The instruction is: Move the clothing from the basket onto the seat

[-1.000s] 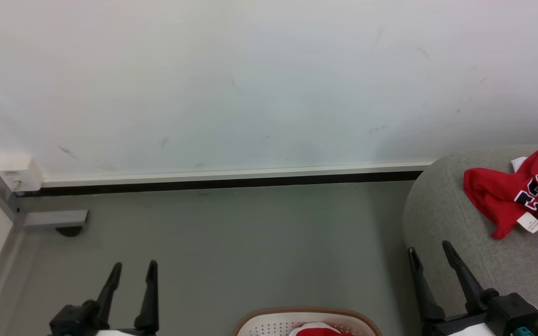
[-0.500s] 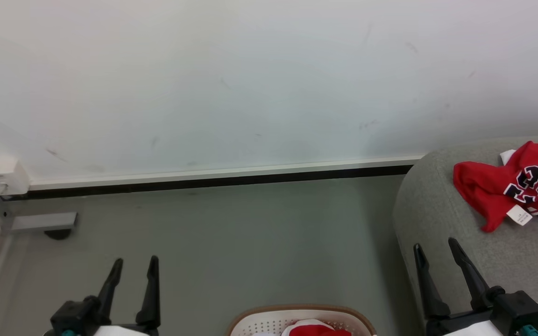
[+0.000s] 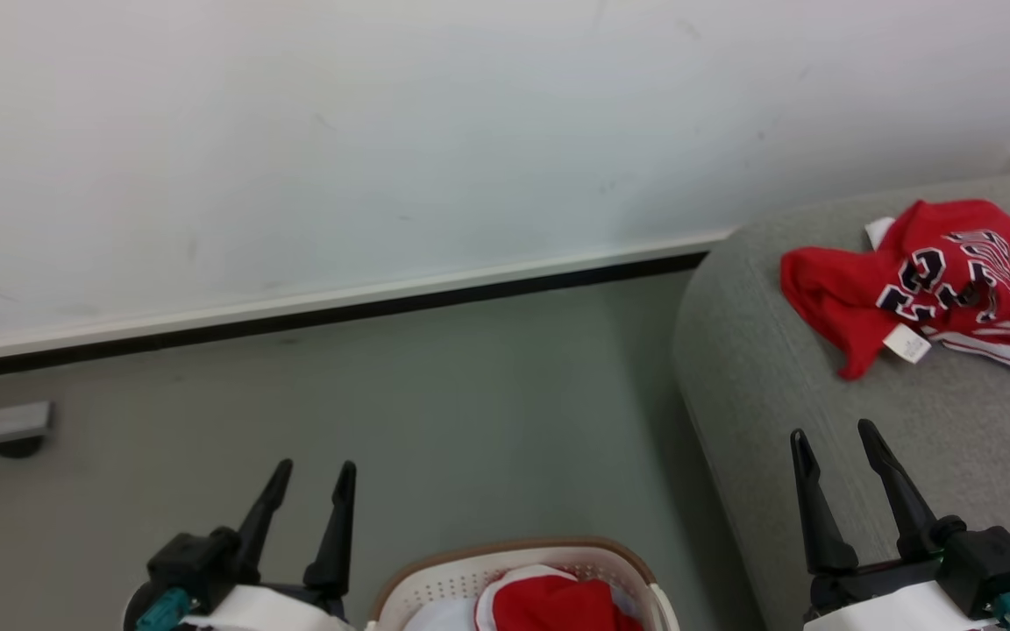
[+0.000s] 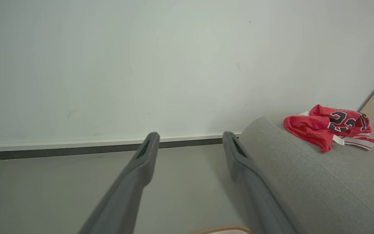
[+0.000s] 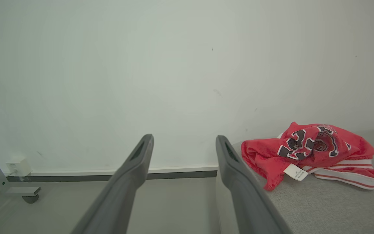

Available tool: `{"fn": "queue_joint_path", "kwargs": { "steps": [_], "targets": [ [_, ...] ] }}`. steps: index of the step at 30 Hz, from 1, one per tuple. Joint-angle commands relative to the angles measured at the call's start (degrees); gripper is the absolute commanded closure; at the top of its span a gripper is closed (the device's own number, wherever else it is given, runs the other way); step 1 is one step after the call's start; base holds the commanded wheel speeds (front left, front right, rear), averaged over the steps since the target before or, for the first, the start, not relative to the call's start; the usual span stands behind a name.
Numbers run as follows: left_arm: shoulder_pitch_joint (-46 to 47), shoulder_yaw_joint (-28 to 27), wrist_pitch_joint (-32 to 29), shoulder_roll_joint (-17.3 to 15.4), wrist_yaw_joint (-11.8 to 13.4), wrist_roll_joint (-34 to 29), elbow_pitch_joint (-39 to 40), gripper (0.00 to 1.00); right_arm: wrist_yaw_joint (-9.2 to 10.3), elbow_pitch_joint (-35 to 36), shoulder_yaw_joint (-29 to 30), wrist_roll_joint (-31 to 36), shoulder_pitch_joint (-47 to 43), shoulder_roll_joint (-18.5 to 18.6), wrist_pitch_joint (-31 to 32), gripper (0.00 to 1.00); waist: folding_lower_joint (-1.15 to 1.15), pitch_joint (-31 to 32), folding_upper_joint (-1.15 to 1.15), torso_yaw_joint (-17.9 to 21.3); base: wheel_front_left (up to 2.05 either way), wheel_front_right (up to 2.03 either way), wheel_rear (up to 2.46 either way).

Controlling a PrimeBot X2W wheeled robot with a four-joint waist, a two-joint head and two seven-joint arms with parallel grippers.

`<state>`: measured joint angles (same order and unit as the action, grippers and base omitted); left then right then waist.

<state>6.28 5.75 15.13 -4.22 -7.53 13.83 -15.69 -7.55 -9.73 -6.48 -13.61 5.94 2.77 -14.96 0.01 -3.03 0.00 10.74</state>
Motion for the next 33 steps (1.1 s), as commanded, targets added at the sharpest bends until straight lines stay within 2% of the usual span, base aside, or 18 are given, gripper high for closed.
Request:
{"fn": "queue_joint_path", "kwargs": {
  "steps": [1, 8, 13, 25, 33],
  "targets": [
    [1.2, 0.3, 0.0, -0.6, 0.1, 0.2, -0.1, 0.0, 0.13, 0.3, 0.3, -0.1, 0.8, 0.1, -0.1, 0.0, -0.01, -2.1, 0.0, 2.2, 0.0, 0.0, 0.0],
    [4.6, 4.6, 0.0, -2.6, 0.1, 0.4, -2.5, 0.0, 0.13, 1.8, 0.5, -2.5, 2.8, 0.0, -0.1, 0.0, -0.01, -7.1, 0.0, 6.1, 0.0, 0.0, 0.0],
    [8.3, 8.2, -1.4, -3.6, 0.1, 2.4, -10.0, 0.0, 0.13, 3.2, 0.8, -4.7, 4.6, 0.0, -0.1, 0.0, -0.01, -10.8, 0.0, 8.6, 0.0, 0.0, 0.0],
    [19.5, 20.3, -7.2, -7.5, 0.0, 5.2, -23.6, 0.0, 0.13, 7.3, 1.7, -7.3, 9.3, 0.0, -0.1, 0.0, -0.01, -22.1, 0.0, 13.8, 0.0, 0.0, 0.0],
    [25.5, 29.4, -9.5, -10.0, 0.0, 7.6, -29.4, 0.0, 0.13, 10.6, 2.7, -9.2, 12.5, 0.0, -0.1, 0.0, -0.01, -29.3, 0.0, 16.3, 0.0, 0.0, 0.0]
  ]
}}
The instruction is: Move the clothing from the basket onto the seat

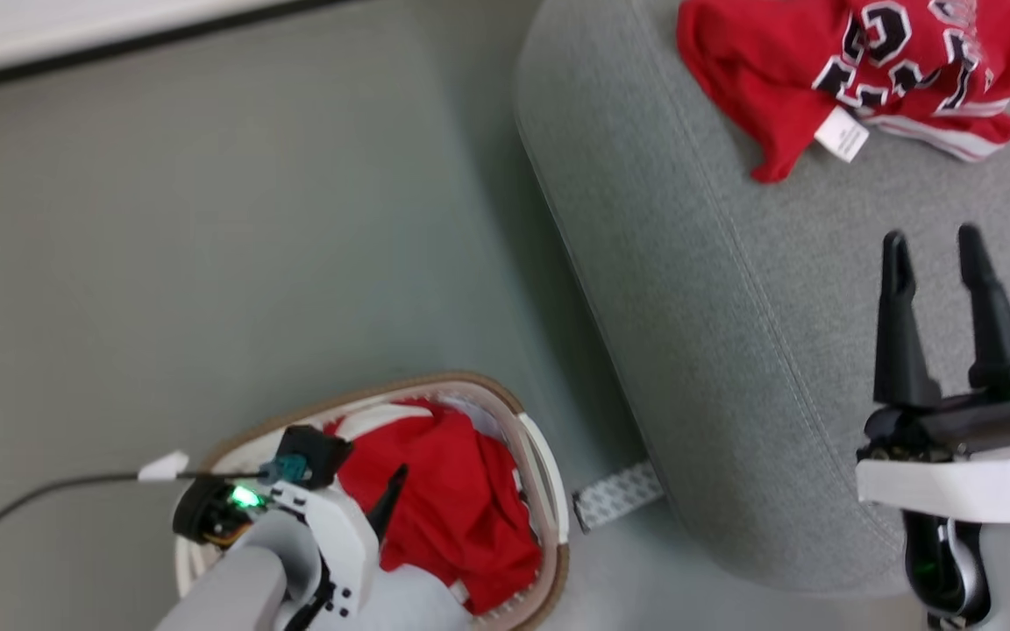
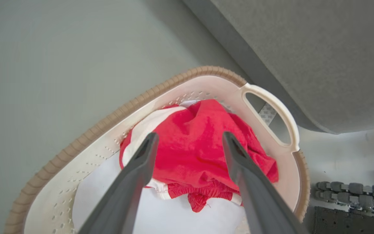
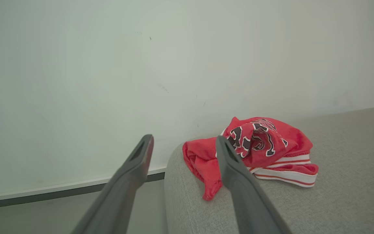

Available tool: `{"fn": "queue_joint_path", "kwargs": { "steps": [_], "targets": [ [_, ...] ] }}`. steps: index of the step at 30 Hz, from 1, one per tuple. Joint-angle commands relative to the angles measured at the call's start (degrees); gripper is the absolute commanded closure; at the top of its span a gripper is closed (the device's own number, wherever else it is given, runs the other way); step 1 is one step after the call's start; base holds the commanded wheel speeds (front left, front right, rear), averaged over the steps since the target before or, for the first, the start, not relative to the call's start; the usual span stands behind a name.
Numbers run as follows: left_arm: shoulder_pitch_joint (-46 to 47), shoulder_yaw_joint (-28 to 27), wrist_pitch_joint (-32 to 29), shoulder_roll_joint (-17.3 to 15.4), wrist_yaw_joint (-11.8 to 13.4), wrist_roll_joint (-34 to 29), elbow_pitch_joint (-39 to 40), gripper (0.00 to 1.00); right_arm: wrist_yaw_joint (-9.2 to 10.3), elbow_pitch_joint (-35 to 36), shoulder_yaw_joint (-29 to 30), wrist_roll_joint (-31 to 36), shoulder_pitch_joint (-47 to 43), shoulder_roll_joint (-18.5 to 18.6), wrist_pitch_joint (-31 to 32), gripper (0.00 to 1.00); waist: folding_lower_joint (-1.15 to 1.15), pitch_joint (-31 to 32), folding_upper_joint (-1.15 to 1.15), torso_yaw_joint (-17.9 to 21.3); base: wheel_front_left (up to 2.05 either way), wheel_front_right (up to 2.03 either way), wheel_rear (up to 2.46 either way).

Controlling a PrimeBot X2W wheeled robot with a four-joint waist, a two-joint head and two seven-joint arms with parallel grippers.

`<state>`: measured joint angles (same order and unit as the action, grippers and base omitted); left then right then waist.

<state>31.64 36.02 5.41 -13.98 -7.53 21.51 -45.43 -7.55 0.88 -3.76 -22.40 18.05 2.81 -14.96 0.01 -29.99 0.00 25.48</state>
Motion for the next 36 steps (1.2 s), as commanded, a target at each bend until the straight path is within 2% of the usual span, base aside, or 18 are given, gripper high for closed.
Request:
{"fn": "queue_joint_path", "kwargs": {
  "steps": [1, 12, 22, 33, 34, 35, 36],
  "targets": [
    [1.1, 0.5, -0.3, -0.8, 0.0, 0.2, -0.3, 0.0, 0.13, 0.5, 0.1, -0.6, 0.9, 0.0, -0.1, 0.0, -0.01, -3.5, 0.0, 1.9, 0.0, 0.0, 0.0],
    [10.0, 11.2, -3.3, -4.8, 0.0, 4.5, -7.6, 0.0, 0.13, 4.1, -0.6, -3.7, 4.5, 0.0, -0.1, 0.0, -0.01, -13.3, 0.0, 5.1, 0.0, 0.0, 0.0],
    [16.7, 21.2, -6.3, -3.5, 0.0, 6.6, -13.3, 0.0, 0.13, 5.4, 0.2, -4.3, 2.7, 0.0, -0.1, 0.0, -0.01, -17.1, 0.0, 4.4, 0.01, 0.01, 0.01],
    [21.3, 27.9, -3.6, -2.8, 0.1, 10.3, -16.8, 0.0, 0.13, 7.0, -1.2, -2.5, 2.1, 0.0, -0.1, 0.0, -0.01, -19.4, 0.0, 2.9, 0.11, 0.11, 0.11],
    [21.4, 28.4, -3.1, -2.7, 0.1, 10.5, -16.9, 0.09, 0.13, 7.0, -1.3, -2.5, 2.1, 0.0, -0.1, 0.0, -0.01, -19.4, 0.0, 2.8, 0.03, 0.03, 0.03],
    [21.6, 28.8, -2.8, -2.6, 0.0, 10.7, -17.0, 0.68, 0.13, 7.0, -1.4, -2.4, 2.1, 0.0, -0.1, 0.0, -0.01, -19.5, 0.0, 2.8, 0.01, 0.01, 0.01],
    [21.6, 29.4, -2.5, -2.6, 0.0, 11.1, -17.0, 1.0, 0.13, 7.0, -1.4, -2.4, 2.2, 0.0, -0.1, 0.0, -0.01, -19.5, 0.0, 2.8, 0.0, 0.0, 0.0]
  ]
}}
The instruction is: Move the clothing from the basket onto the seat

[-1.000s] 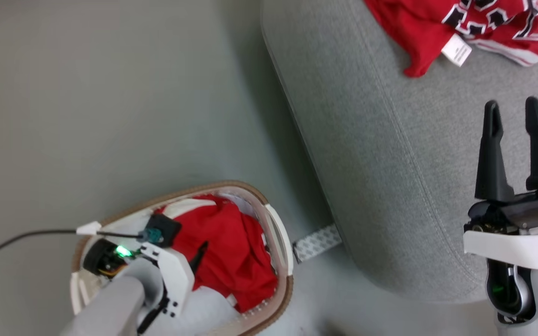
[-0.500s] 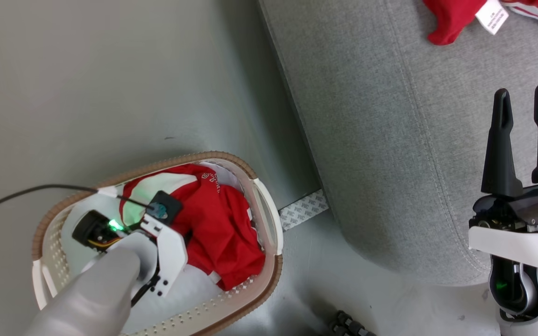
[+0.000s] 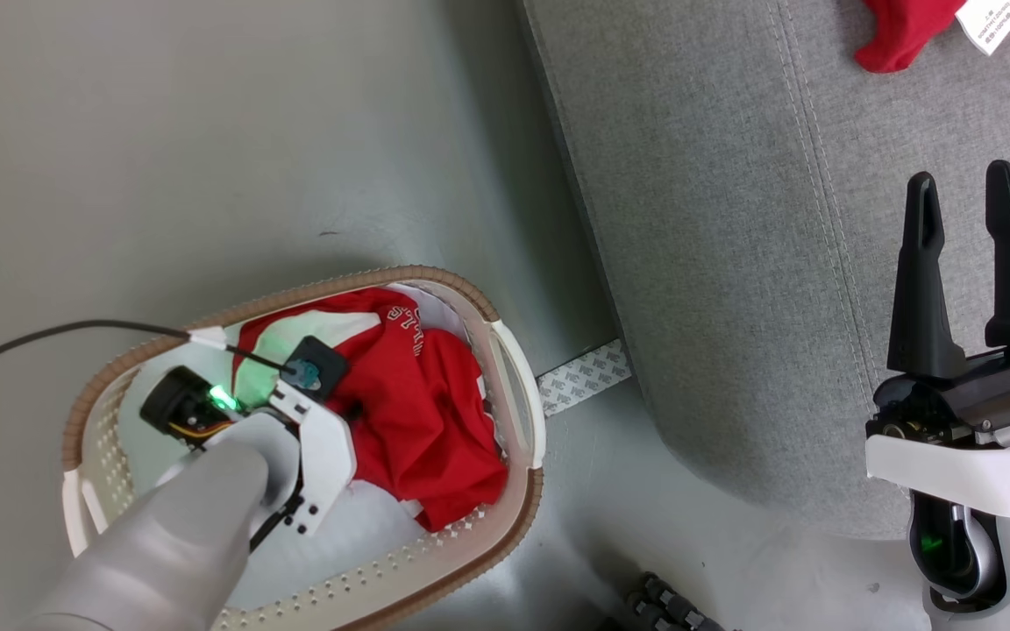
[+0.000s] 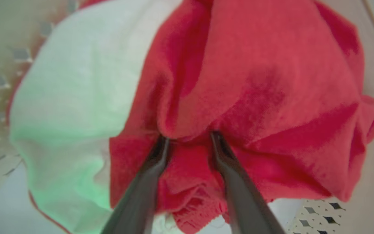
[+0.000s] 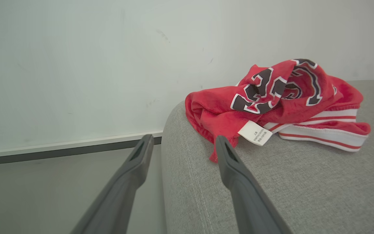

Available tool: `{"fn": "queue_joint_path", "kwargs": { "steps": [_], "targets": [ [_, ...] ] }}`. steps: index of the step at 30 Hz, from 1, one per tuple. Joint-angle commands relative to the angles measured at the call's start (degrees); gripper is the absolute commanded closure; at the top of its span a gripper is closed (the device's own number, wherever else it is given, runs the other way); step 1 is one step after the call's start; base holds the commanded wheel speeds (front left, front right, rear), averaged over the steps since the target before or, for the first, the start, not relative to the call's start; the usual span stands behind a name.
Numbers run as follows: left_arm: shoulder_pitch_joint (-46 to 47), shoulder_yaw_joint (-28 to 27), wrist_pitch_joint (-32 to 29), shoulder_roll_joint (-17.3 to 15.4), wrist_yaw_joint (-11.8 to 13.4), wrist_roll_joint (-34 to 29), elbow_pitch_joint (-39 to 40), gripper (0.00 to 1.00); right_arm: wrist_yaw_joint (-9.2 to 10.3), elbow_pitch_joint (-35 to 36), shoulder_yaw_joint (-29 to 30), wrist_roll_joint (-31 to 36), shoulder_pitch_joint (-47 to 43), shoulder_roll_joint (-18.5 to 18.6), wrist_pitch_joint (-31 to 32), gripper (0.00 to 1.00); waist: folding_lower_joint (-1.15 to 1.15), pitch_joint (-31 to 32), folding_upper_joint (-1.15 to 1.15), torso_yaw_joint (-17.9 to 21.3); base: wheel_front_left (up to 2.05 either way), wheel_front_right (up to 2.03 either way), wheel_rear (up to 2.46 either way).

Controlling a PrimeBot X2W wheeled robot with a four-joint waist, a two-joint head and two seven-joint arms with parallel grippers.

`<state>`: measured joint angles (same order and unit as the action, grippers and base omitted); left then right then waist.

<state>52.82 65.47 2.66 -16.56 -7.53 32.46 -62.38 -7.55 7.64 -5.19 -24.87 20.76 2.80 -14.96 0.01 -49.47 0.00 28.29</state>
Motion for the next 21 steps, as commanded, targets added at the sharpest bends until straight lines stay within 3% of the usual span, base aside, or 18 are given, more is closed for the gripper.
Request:
{"fn": "queue_joint_path", "kwargs": {
  "steps": [1, 13, 21],
  "targets": [
    [0.6, 0.6, 0.7, 0.0, 0.0, 0.6, -0.1, 1.0, 0.13, 0.2, 0.1, 0.1, -0.5, 0.0, -0.1, 0.0, -0.01, 0.0, 0.0, 0.0, 0.0, 0.0, 0.0],
    [-0.1, 3.9, 5.6, -0.6, 0.1, 6.9, -0.8, 1.0, 0.13, -1.6, -1.5, -0.4, 2.3, 0.0, -0.1, 0.0, -0.01, 4.0, 0.0, 1.2, 0.0, 0.0, 0.0],
    [-3.2, 4.5, 10.6, 2.1, 0.0, 11.2, 1.8, 1.0, 0.13, -3.5, 0.2, 3.6, 2.3, 0.0, -0.1, 0.0, -0.01, 12.9, 0.0, -3.2, 0.0, 0.0, 0.0]
  ]
}}
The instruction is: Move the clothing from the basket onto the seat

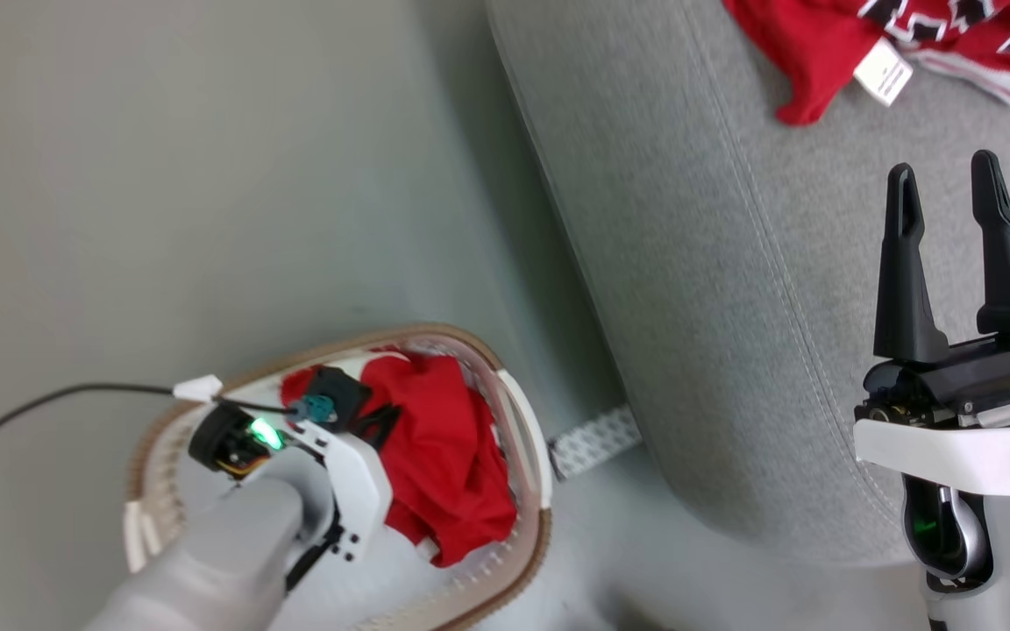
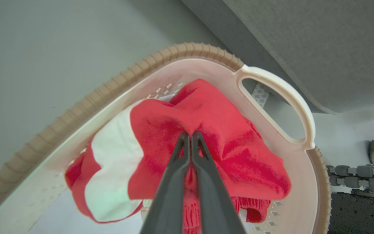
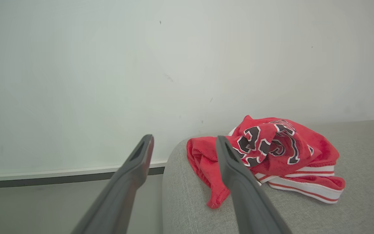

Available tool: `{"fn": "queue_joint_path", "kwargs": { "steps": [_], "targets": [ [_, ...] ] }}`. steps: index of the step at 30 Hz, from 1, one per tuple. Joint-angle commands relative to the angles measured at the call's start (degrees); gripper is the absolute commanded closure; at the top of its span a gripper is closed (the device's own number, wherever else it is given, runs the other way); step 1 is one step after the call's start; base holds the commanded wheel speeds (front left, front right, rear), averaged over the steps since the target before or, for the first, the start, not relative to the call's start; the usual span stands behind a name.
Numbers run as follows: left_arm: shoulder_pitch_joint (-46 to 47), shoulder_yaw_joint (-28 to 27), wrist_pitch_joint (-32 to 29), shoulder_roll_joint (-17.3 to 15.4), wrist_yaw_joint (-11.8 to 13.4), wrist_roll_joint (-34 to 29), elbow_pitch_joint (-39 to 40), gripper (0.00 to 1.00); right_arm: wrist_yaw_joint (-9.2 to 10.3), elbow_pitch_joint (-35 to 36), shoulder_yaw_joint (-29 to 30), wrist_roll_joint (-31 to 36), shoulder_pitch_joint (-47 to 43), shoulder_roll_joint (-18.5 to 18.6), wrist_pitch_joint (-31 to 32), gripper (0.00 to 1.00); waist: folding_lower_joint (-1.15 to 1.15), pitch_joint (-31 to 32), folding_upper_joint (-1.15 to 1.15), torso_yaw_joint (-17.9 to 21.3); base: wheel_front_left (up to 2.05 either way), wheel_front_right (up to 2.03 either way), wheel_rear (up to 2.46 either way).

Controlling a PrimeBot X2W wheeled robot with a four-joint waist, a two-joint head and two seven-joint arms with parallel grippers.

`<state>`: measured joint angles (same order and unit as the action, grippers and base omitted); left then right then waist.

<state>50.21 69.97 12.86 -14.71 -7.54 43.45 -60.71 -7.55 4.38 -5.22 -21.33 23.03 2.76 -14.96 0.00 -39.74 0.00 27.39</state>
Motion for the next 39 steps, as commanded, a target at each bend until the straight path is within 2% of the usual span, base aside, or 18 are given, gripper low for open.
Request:
{"fn": "queue_joint_path", "kwargs": {
  "steps": [1, 9, 19, 32, 39],
  "targets": [
    [-0.9, 0.2, 0.8, 0.5, 0.1, 0.6, 0.7, 1.0, 0.13, -0.5, 0.5, 0.6, -0.2, 0.1, -0.1, 0.0, 0.0, 4.4, 0.0, -3.0, 0.0, 0.0, 0.0],
    [-3.6, -2.0, 2.3, 2.3, 0.1, 4.1, 6.3, 1.0, 0.13, -3.3, 1.4, 4.2, -2.4, 0.1, -0.1, 0.0, 0.0, 15.0, 0.0, -8.8, 0.0, 0.0, 0.0],
    [-9.9, -10.8, 2.3, 3.4, 0.1, -0.1, 16.5, 1.0, 0.13, -7.0, 2.7, 6.3, -6.0, 0.1, -0.1, 0.0, 0.0, 27.3, 0.0, -14.8, 0.0, 0.0, 0.0],
    [-14.3, -22.4, 2.3, 3.6, 0.4, -5.9, 29.3, 1.0, 0.13, -10.0, 1.6, 4.9, -10.9, 0.1, -0.2, 0.0, 0.0, 36.0, 0.0, -20.1, 0.0, 0.0, 0.0],
    [-13.0, -25.4, 2.3, 3.5, 0.9, -6.9, 34.9, 1.0, 0.13, -12.0, -1.2, 3.5, -13.4, 0.1, -0.2, 0.0, 0.0, 39.1, 0.0, -22.4, 0.0, 0.0, 0.0]
  ]
}}
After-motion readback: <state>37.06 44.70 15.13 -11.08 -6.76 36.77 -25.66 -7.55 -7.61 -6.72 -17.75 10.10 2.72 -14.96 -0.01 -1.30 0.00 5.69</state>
